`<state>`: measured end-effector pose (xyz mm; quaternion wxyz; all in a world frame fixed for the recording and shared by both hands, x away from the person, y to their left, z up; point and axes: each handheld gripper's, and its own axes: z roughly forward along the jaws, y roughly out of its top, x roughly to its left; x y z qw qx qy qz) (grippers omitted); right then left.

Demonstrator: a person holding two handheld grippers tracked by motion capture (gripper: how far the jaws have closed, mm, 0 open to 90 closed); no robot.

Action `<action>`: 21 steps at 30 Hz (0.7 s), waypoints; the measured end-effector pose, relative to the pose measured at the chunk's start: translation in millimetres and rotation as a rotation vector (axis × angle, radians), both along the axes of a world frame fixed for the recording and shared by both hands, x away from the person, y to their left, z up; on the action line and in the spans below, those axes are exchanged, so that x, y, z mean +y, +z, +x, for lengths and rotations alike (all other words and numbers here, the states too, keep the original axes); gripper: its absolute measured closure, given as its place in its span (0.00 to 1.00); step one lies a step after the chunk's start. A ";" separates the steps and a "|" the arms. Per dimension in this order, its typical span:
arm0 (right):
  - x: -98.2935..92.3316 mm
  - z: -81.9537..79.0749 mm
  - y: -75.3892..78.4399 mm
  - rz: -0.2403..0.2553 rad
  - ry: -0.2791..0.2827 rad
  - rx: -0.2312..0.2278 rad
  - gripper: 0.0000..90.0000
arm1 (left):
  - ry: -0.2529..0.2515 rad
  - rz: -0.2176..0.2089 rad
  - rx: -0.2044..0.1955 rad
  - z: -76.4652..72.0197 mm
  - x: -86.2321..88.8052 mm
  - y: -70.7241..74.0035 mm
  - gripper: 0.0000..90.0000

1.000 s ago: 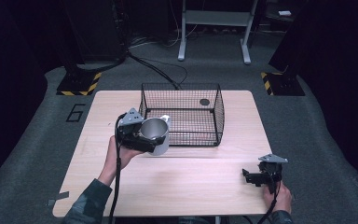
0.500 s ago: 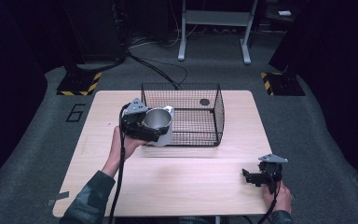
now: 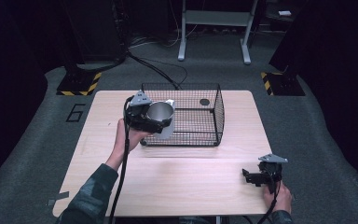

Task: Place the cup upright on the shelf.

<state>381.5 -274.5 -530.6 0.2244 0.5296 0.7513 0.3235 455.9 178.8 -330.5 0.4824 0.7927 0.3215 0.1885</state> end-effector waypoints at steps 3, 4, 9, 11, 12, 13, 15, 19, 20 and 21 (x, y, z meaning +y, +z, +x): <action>0.0 0.0 0.0 0.000 0.000 0.000 0.00 | 0.003 0.001 0.000 4.7 -1.7 1.7 0.07; 0.0 0.0 0.0 0.000 0.000 0.000 0.00 | 0.014 0.000 0.003 7.8 -3.6 2.2 0.07; 0.0 0.0 0.0 0.000 0.000 0.001 0.00 | 0.020 0.011 0.001 16.8 -7.6 2.8 0.07; 0.0 0.0 -0.1 0.000 0.000 -0.001 0.00 | 0.026 0.008 0.005 21.8 -10.3 2.4 0.07; 0.0 0.1 0.0 -0.001 0.003 0.000 0.00 | 0.027 0.010 0.005 24.3 -11.4 1.8 0.07; 0.1 0.1 0.1 -0.001 0.003 0.002 0.00 | 0.030 0.012 0.007 26.7 -12.8 1.3 0.07; -0.5 0.1 0.3 -0.008 0.010 0.004 0.00 | 0.032 0.021 0.004 30.4 -15.4 0.1 0.07; -0.6 0.1 0.2 -0.008 0.011 0.004 0.00 | 0.042 0.029 0.013 39.2 -21.2 -3.9 0.07; -0.6 0.1 0.2 -0.008 0.011 0.004 0.00 | 0.044 0.032 0.016 41.4 -22.4 -4.5 0.07; -0.6 0.1 0.2 -0.008 0.011 0.004 0.00 | 0.050 0.031 0.016 43.5 -23.9 -5.3 0.07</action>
